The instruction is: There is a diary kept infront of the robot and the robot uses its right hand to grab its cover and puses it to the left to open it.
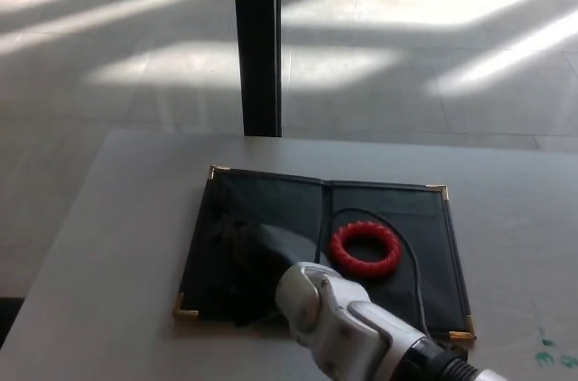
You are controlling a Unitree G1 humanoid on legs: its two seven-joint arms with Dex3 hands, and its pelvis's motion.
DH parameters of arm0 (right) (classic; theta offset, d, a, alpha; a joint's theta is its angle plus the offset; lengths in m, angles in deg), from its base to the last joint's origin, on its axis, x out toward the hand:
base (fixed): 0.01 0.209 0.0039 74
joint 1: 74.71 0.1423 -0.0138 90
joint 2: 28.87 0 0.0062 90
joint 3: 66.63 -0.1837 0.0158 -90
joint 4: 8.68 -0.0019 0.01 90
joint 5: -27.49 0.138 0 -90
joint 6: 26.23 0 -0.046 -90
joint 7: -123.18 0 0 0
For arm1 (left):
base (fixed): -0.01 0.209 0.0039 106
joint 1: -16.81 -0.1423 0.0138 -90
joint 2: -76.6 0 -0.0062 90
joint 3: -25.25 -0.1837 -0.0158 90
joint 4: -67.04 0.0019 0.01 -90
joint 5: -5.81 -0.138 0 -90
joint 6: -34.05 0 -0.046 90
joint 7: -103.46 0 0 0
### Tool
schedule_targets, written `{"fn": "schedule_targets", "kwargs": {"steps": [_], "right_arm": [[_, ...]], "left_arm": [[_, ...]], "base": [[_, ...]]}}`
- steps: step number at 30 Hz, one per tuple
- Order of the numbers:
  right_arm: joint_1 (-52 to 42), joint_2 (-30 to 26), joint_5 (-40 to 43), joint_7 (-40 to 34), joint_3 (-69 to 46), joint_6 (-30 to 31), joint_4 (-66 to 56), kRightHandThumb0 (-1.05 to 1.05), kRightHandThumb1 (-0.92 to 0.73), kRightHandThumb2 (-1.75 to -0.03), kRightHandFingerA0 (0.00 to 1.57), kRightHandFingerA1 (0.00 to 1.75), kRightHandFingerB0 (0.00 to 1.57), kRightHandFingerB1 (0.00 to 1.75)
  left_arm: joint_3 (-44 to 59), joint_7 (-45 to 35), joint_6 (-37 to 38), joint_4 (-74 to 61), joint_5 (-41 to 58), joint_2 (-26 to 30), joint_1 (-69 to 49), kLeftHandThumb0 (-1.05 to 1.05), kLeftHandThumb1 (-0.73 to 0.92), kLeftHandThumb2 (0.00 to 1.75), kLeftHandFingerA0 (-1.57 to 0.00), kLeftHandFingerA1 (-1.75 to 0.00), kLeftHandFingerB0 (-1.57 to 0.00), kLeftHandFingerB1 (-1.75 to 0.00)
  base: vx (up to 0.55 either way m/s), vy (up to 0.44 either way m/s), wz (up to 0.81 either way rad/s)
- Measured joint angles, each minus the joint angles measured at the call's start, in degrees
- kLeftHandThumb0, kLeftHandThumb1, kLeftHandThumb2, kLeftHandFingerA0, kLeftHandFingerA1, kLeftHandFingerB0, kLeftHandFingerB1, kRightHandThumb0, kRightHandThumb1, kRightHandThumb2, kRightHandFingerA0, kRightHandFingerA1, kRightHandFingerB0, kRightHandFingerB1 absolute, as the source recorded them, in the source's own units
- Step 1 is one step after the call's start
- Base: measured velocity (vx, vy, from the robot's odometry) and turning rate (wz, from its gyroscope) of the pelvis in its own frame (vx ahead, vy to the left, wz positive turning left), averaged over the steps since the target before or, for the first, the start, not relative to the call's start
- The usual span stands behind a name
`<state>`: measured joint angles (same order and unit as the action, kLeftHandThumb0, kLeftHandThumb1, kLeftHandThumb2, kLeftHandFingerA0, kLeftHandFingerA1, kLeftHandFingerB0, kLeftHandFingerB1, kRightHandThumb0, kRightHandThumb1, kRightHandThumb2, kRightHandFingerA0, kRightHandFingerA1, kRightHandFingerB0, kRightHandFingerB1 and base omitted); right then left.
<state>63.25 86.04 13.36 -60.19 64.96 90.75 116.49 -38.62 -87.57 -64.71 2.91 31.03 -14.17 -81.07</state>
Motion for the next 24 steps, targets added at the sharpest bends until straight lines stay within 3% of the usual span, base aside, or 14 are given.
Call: {"fn": "schedule_targets", "kwargs": {"steps": [2,4,14,16,19,21,24], "right_arm": [[-0.38,-0.46,1.05,0.66,-2.7,0.59,-1.63,-0.97,-0.91,-0.74,0.2,0.44,0.15,0.4],[-1.05,-0.92,2.74,1.58,-6.63,1.63,-3.82,-0.9,-0.92,-0.72,0.23,0.44,0.17,0.38],[-4.37,-5.15,10.84,4.09,-24.76,5.79,-15.45,-0.91,-0.92,-0.75,0.27,0.47,0.19,0.42],[-4.72,-6.06,12.42,4.48,-28.08,6.15,-17.62,-0.93,-0.92,-0.74,0.19,0.44,0.12,0.39],[-5.56,-8.39,14.83,5.05,-33.26,6.69,-20.39,-0.94,-0.92,-0.74,0.2,0.44,0.12,0.38],[-6.31,-10.17,16.46,5.39,-36.85,7.08,-22.01,-0.91,-0.92,-0.71,0.28,0.43,0.22,0.39],[-8.02,-12.8,18.42,5.9,-41.7,7.55,-23.55,-0.93,-0.92,-0.75,0.3,0.47,0.23,0.42]], "left_arm": [[0.0,0.0,0.0,0.0,0.01,-0.01,-0.11,-0.63,0.83,0.64,-0.28,-0.44,-0.27,-0.42],[0.0,0.01,0.0,-0.01,0.03,-0.04,-0.19,-0.64,0.83,0.64,-0.26,-0.44,-0.26,-0.43],[0.0,0.0,0.0,-0.01,0.06,-0.19,-0.53,-0.63,0.82,0.64,-0.27,-0.45,-0.27,-0.43],[0.0,0.0,0.0,0.0,0.07,-0.21,-0.57,-0.65,0.83,0.64,-0.27,-0.45,-0.26,-0.42],[0.01,0.0,0.0,0.01,0.08,-0.24,-0.66,-0.64,0.83,0.64,-0.28,-0.45,-0.27,-0.43],[0.01,0.0,0.0,0.02,0.08,-0.25,-0.8,-0.61,0.85,0.65,-0.24,-0.44,-0.24,-0.42],[0.02,0.0,0.0,0.03,0.11,-0.26,-0.94,-0.6,0.84,0.64,-0.27,-0.46,-0.27,-0.43]], "base": [[0.0,0.0,0.0],[0.0,0.0,0.0],[0.0,0.0,0.0],[0.0,0.0,0.0],[0.0,0.0,0.0],[0.0,0.0,0.0],[0.0,0.0,0.0]]}}
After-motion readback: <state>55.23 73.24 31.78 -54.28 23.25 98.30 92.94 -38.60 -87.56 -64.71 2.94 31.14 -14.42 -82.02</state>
